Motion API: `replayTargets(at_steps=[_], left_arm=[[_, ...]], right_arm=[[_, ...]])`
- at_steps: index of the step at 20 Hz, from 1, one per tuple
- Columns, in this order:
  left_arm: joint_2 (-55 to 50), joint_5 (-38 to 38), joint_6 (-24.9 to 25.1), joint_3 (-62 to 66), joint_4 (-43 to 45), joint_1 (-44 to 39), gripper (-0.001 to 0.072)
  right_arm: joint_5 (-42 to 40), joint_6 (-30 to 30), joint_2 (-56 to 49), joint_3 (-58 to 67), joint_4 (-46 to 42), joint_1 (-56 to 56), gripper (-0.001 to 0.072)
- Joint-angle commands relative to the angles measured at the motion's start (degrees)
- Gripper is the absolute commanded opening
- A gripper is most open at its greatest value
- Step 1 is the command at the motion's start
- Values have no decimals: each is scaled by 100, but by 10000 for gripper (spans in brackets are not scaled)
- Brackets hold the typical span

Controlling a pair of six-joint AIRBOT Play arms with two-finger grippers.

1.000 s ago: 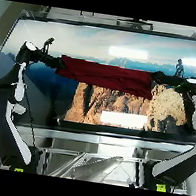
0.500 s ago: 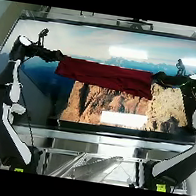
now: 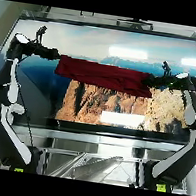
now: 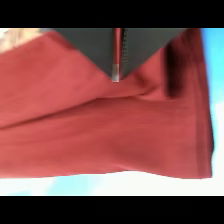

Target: Fold the shirts.

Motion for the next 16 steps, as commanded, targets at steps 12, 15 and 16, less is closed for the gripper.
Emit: replayTargets(at_steps=[12,15,16], left_arm=[[-732,1729,-837,4,-459,-3005,6],[-927,2277,-1086,4,-498,-3370,7],[-997,2317,-1207,4,-498,-3427,8]], right_arm=[[1775,649,1224,1416,2251,382,19],[1681,850,1252,1416,2334,892,20],[1617,859,1241,1416,2334,1071,19]])
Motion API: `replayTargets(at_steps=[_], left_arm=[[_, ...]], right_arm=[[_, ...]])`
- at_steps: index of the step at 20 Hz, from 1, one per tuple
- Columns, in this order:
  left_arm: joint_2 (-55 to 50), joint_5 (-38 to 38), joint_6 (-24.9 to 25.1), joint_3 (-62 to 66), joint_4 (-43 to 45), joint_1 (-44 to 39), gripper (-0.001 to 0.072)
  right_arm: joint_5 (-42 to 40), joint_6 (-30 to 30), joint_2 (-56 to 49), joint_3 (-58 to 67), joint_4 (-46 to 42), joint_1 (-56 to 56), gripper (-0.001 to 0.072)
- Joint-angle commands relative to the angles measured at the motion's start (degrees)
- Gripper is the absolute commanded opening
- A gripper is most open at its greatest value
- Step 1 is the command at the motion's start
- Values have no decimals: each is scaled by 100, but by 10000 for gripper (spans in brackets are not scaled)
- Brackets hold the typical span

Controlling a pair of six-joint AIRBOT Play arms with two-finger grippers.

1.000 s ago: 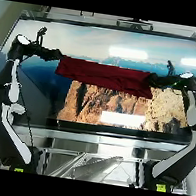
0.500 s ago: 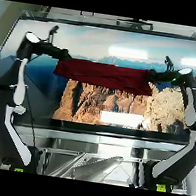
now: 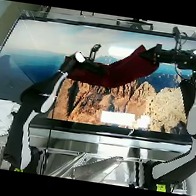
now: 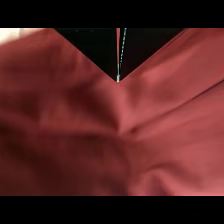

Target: Fold the shirts.

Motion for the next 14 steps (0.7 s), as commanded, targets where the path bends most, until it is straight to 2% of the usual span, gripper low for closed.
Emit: replayTargets(at_steps=[1,3,5,10,12,13,14], left_arm=[[-262,503,-380,4,-24,-367,8],[-254,221,-380,4,-33,-297,7],[116,-404,-376,4,-127,33,6],[1843,-2404,-330,4,-133,1814,6],[2404,-2756,-330,4,-192,2656,6],[2616,-2765,-330,2,-238,3042,6],[2756,-2763,-328,2,-323,3340,7]], right_arm=[[-127,160,72,35,323,570,19],[-435,160,44,35,321,837,19],[-643,160,-31,35,310,1019,19],[-1543,199,-424,35,481,1720,20],[-2481,107,-658,35,1047,2238,20],[-3029,-201,-800,35,1572,2559,20],[-3663,-802,-977,35,2341,2966,20]])
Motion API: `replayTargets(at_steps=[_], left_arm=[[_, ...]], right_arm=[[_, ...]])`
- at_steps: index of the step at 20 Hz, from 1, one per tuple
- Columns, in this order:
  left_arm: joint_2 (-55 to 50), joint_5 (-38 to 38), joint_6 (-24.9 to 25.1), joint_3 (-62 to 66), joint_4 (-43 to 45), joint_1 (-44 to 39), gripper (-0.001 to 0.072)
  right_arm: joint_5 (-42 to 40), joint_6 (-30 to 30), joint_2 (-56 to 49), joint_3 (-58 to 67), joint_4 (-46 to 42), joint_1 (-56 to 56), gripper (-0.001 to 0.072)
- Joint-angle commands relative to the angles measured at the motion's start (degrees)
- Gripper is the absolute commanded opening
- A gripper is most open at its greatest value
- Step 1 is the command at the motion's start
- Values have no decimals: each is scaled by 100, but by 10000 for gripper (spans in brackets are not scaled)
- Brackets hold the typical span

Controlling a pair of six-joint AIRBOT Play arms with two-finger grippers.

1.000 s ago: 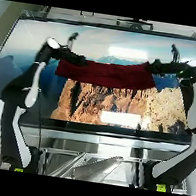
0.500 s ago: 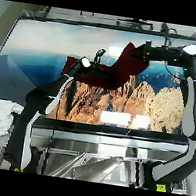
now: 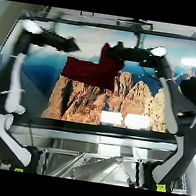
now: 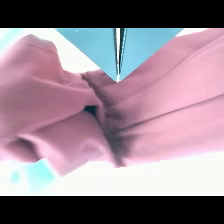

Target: Fold the shirts.

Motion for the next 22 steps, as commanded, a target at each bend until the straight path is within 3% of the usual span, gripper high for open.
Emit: replayTargets(at_steps=[1,2,3,4,5,6,9,10,11,13,15,19,20,22], left_arm=[[745,-492,70,-2,-142,1241,8],[807,-452,208,-2,-142,1434,7],[820,-448,216,-2,-144,1593,8],[811,-450,223,-4,-136,1725,15],[780,-448,267,-15,-136,1821,15],[748,-459,323,-17,-138,1875,15],[719,-640,472,-17,-133,1945,15],[717,-662,479,-17,-133,1945,15],[717,-662,494,-17,-133,1945,15],[717,-662,496,-17,-133,1943,15],[717,-691,496,-17,-136,1943,15],[717,-837,494,-17,-136,1943,15],[717,-817,494,-17,-138,1915,14],[717,-800,494,-17,-138,1864,14]], right_arm=[[-2247,-1720,-553,7,2253,1252,21],[-3025,-2817,-765,15,3289,1727,42],[-3748,-4131,-1040,79,4555,2225,248],[-4151,-5353,-1342,203,5869,2632,582],[-4183,-6426,-1600,313,6832,2883,691],[-3987,-7086,-1781,339,7482,3012,691],[-2986,-7173,-1843,343,7536,2835,688],[-2730,-7158,-1773,343,7337,2686,619],[-2601,-6955,-1694,343,7020,2538,536],[-2579,-5923,-1484,343,5799,2199,530],[-2553,-4175,-1222,343,3746,1742,525],[-1082,525,-568,343,-1779,448,549],[-564,1403,-487,343,-2804,136,661],[151,2081,-514,341,-3757,-293,663]])
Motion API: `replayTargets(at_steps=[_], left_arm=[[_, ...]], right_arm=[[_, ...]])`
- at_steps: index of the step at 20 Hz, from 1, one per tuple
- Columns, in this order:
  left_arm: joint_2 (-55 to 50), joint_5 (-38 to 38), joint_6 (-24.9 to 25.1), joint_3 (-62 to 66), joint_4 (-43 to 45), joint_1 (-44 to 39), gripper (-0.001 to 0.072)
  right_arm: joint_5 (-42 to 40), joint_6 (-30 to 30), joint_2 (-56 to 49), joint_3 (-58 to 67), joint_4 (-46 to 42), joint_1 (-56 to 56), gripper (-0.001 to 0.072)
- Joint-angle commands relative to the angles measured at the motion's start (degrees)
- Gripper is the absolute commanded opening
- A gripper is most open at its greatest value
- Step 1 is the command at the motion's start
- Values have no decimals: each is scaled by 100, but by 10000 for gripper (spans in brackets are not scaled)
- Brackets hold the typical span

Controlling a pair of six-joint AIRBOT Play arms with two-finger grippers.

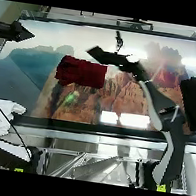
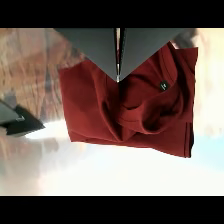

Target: Fold the shirts.

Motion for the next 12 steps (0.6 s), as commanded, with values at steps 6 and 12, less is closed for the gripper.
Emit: replayTargets(at_steps=[6,12], left_arm=[[4,90,-2,-2,4,-210,14],[-2,120,61,-2,9,-260,15]], right_arm=[[1502,2450,-302,0,-3185,-863,663],[1239,2100,-721,2,-2538,-299,663]])
